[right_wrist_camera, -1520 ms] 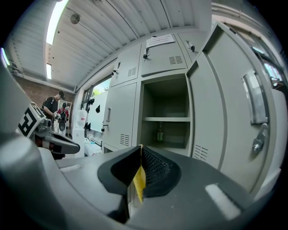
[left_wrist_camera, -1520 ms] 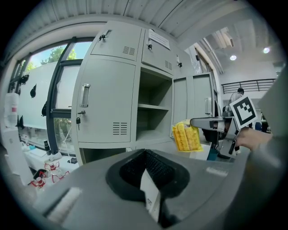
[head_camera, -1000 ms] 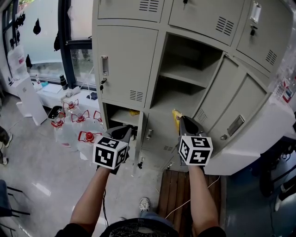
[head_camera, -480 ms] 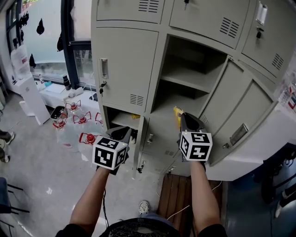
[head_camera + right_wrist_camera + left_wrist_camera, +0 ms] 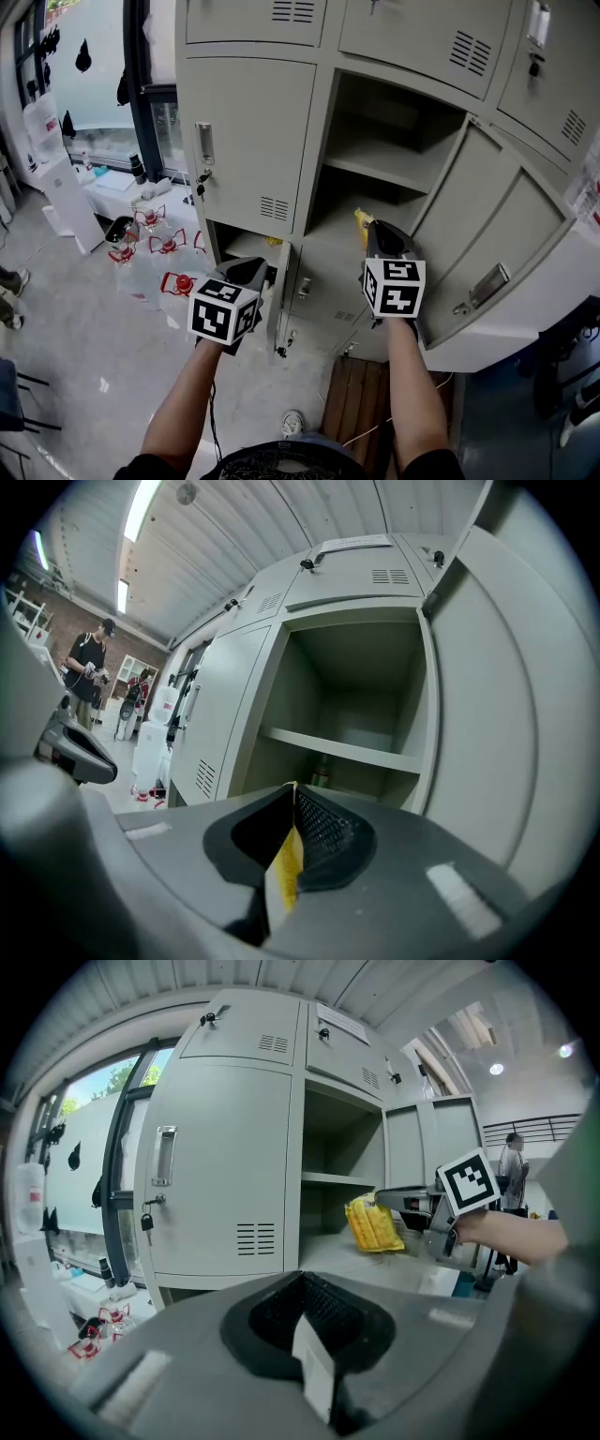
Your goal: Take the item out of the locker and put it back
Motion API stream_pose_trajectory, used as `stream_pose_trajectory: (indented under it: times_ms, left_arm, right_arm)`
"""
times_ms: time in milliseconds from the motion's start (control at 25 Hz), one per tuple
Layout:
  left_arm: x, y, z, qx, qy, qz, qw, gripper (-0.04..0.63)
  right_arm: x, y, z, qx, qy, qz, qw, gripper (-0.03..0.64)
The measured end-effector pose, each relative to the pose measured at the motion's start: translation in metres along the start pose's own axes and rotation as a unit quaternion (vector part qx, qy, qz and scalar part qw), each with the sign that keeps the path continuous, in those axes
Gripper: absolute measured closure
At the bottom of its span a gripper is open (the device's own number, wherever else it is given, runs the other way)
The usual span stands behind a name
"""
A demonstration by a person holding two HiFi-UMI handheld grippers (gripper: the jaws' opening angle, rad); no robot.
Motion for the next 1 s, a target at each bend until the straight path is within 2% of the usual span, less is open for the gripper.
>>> stream_pose_trajectory:
  times_ms: [760, 1000]
  left_arm:
    - [0.003, 0.031, 0.019, 0.026, -0.015, 0.0, 0.9996, 0.594]
    - [0.003, 0.035, 0.024, 0.035, -0.017, 0.004, 0.9992, 0.594]
  right_arm:
    - [-0.01, 0.066, -0.003, -0.013, -0.034, 0.005, 0.999, 0.584]
    - [-0.017, 0.081, 0.002, 0.004, -0.043, 0.007, 0.999, 0.584]
Point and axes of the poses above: the fingertips, and each gripper's own axes: y forward along the fingers, z to its left, x out of its top, the point moved 10 cm from there along -y, backward along the fingers, and after that the axes turned 10 degrees about -x, right-handed, at the moved point
